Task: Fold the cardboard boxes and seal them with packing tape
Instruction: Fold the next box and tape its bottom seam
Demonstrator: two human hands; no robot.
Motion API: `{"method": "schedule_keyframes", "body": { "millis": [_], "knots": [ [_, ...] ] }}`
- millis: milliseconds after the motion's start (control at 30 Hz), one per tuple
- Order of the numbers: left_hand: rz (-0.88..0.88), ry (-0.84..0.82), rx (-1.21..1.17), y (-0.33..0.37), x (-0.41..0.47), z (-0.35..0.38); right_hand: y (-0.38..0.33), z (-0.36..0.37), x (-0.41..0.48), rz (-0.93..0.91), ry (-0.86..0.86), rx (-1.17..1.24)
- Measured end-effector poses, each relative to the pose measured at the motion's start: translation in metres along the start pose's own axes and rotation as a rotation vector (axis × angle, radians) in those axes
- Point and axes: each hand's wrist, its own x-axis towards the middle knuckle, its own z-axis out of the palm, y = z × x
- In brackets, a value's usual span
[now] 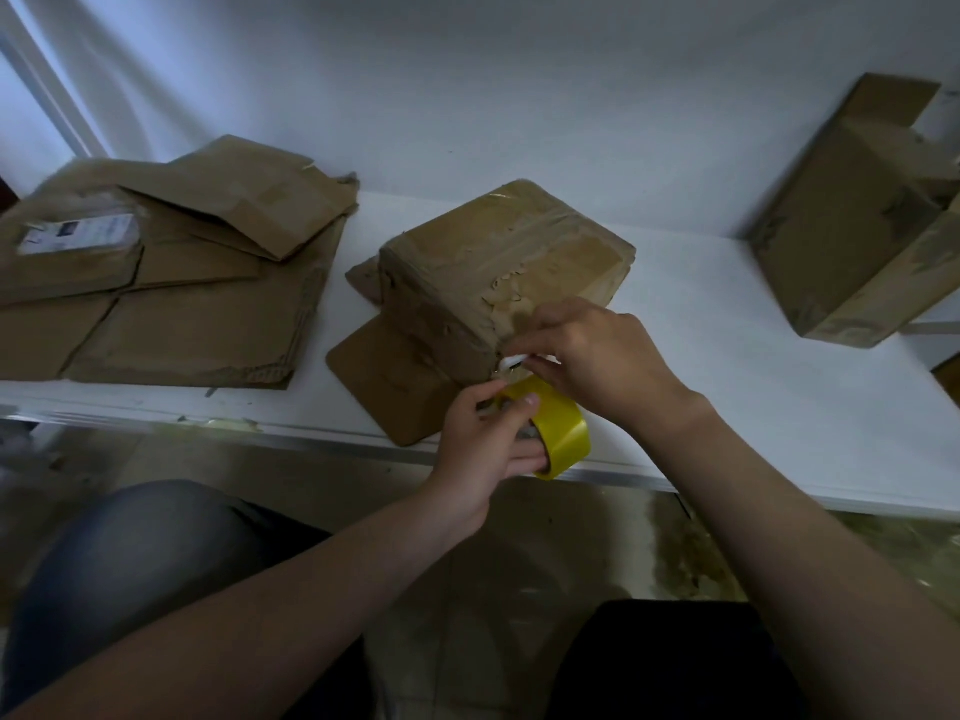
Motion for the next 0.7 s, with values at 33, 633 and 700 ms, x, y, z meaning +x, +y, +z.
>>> {"method": "schedule_keyframes", "body": {
  "millis": [33,633,700],
  "knots": [
    [-0.002,-0.006,-0.003,0.001,-0.001,0.001,-0.002,0.0,0.002,-0.01,-0.008,-0.017],
    [-0.061,-0.086,0.123,0.01,0.0,0.0,0.058,0.011,-0.052,0.11,0.219,-0.054],
    [-0.059,-0.087,0.109,0.01,0.0,0.0,0.056,0.007,-0.056,0.085,0.22,-0.026]
  ]
}}
